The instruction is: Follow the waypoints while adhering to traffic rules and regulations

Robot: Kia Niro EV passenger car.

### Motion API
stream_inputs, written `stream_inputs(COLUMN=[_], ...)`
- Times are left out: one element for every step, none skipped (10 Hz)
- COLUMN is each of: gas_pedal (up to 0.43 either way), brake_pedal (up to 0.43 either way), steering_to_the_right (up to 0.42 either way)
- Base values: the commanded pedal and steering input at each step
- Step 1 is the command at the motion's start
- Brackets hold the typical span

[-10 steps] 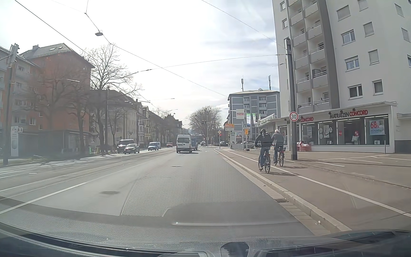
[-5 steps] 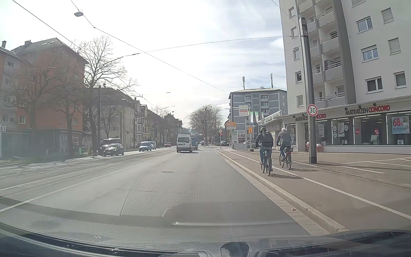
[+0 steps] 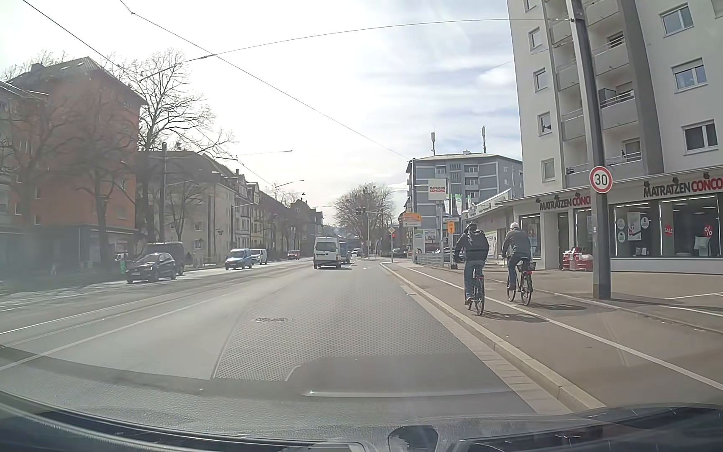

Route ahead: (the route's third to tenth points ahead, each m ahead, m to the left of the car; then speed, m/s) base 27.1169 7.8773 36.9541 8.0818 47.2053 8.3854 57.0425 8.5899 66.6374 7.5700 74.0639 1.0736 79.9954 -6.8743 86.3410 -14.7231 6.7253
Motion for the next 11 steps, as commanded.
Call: stream_inputs(gas_pedal=[0.02,0.02,0.02,0.02,0.02,0.02,0.02,0.02,0.02,0.02,0.02], brake_pedal=[0.0,0.0,0.0,0.0,0.0,0.0,0.0,0.0,0.0,0.0,0.0], steering_to_the_right=[-0.008,-0.008,-0.007,-0.008,-0.007,-0.006,-0.005,-0.005,-0.005,-0.005,-0.005])
